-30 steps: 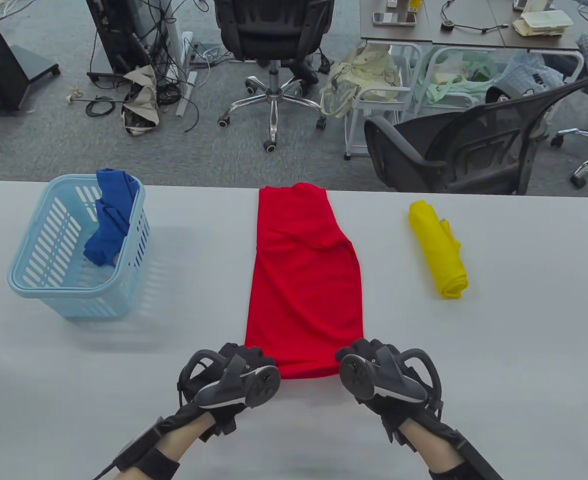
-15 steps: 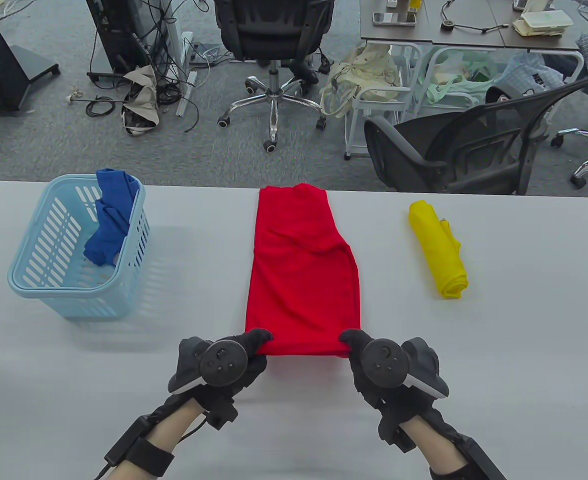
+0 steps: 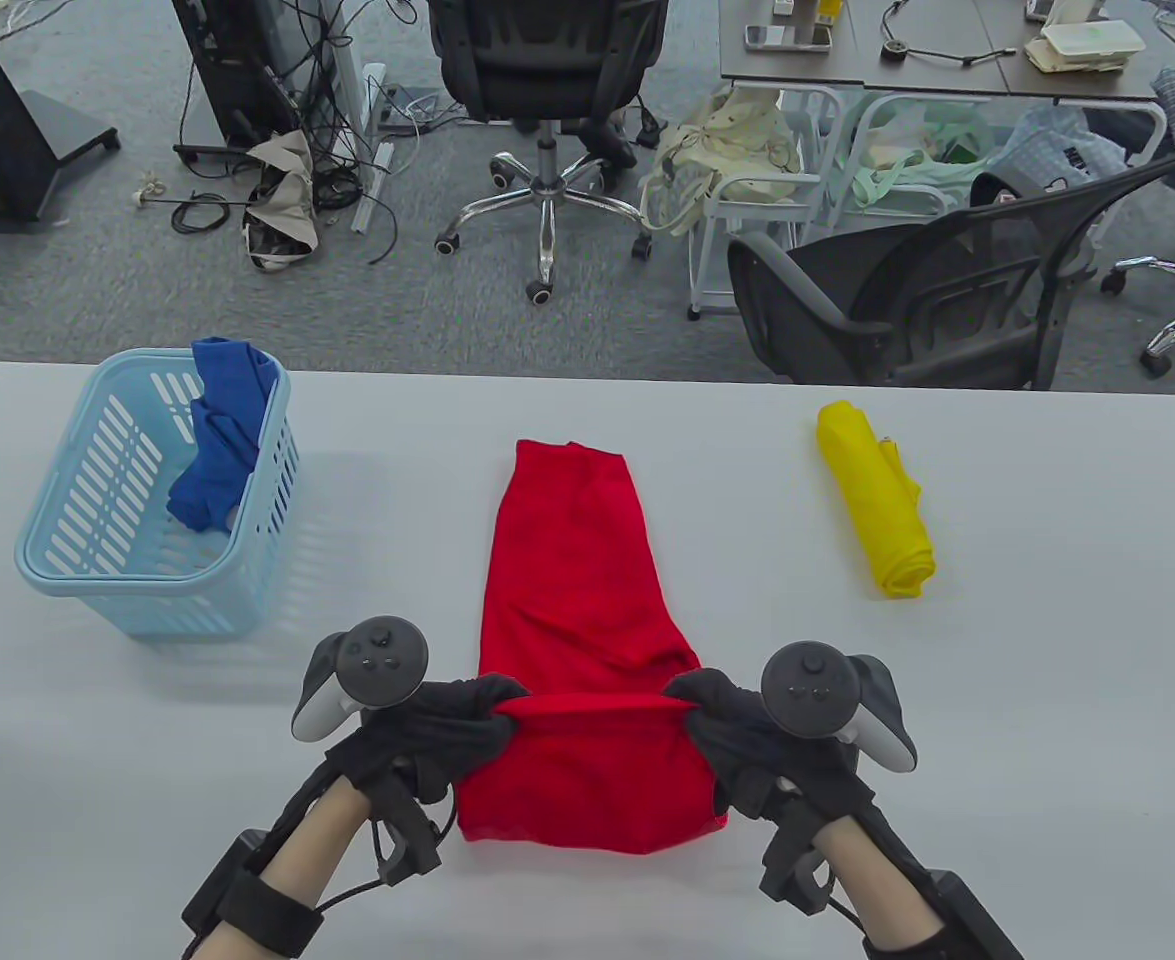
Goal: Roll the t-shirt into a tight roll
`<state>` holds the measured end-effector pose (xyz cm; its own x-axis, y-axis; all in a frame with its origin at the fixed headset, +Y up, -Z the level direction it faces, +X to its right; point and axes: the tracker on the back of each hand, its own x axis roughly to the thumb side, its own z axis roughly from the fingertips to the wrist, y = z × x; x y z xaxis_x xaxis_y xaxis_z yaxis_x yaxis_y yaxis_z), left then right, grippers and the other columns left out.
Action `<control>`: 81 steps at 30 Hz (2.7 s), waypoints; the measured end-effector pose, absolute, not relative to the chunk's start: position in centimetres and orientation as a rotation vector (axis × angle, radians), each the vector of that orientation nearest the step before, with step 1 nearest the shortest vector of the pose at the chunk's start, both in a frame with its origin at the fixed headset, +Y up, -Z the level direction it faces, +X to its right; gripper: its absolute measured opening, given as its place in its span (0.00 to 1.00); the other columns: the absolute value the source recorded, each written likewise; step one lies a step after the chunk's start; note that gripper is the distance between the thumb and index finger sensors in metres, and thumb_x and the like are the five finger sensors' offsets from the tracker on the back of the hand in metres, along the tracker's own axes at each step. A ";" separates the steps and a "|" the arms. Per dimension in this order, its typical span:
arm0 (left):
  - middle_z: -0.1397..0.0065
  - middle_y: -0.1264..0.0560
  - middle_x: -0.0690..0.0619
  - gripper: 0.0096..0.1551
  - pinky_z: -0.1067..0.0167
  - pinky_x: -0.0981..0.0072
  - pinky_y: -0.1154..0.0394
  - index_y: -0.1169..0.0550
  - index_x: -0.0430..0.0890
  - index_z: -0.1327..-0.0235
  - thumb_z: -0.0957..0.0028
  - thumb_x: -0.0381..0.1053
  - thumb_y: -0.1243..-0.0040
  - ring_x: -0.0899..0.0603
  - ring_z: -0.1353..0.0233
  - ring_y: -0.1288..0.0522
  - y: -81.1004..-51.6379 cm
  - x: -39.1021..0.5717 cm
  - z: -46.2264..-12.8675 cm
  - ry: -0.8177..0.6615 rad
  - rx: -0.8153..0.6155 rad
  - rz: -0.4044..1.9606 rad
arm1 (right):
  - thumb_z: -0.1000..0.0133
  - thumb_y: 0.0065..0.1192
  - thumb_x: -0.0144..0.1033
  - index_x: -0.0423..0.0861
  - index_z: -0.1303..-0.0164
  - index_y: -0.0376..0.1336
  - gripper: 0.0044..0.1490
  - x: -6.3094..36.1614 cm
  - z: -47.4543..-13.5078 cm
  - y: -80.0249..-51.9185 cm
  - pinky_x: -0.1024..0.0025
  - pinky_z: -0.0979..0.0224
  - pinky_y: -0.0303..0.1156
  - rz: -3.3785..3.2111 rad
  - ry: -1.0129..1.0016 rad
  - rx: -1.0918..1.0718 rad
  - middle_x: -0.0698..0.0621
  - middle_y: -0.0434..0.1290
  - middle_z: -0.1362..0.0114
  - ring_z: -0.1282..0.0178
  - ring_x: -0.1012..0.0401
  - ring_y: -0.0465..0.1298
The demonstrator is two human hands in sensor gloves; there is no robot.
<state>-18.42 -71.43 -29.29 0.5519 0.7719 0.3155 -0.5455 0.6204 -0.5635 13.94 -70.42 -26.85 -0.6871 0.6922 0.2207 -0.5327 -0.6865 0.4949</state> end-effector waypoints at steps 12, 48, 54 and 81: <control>0.40 0.15 0.57 0.25 0.36 0.46 0.20 0.20 0.56 0.38 0.46 0.59 0.43 0.46 0.42 0.13 -69.3 -17.0 -31.0 -0.382 -0.098 0.175 | 0.35 0.63 0.34 0.52 0.22 0.59 0.30 12.3 -32.0 -69.3 0.50 0.33 0.72 2.654 0.547 0.501 0.45 0.66 0.23 0.39 0.55 0.80; 0.11 0.53 0.46 0.40 0.26 0.38 0.34 0.50 0.56 0.17 0.44 0.66 0.67 0.33 0.14 0.46 -76.7 -14.8 -31.7 -0.487 -0.462 -0.246 | 0.31 0.51 0.48 0.52 0.11 0.46 0.38 10.1 -31.4 -74.7 0.40 0.21 0.56 3.021 0.777 0.648 0.41 0.47 0.10 0.13 0.40 0.58; 0.13 0.38 0.45 0.39 0.27 0.39 0.32 0.36 0.53 0.18 0.44 0.65 0.57 0.34 0.18 0.33 -73.8 -14.2 -27.2 -0.542 -0.414 -0.131 | 0.33 0.55 0.50 0.50 0.13 0.52 0.39 10.9 -27.2 -71.8 0.41 0.22 0.59 3.009 0.724 0.738 0.40 0.54 0.11 0.15 0.39 0.61; 0.44 0.14 0.57 0.23 0.35 0.49 0.21 0.21 0.54 0.38 0.46 0.56 0.44 0.50 0.47 0.13 -75.0 -18.8 -27.6 -0.514 -0.384 0.135 | 0.30 0.46 0.40 0.47 0.23 0.56 0.26 12.6 -27.8 -75.8 0.51 0.31 0.69 2.743 0.755 0.634 0.46 0.68 0.29 0.40 0.56 0.77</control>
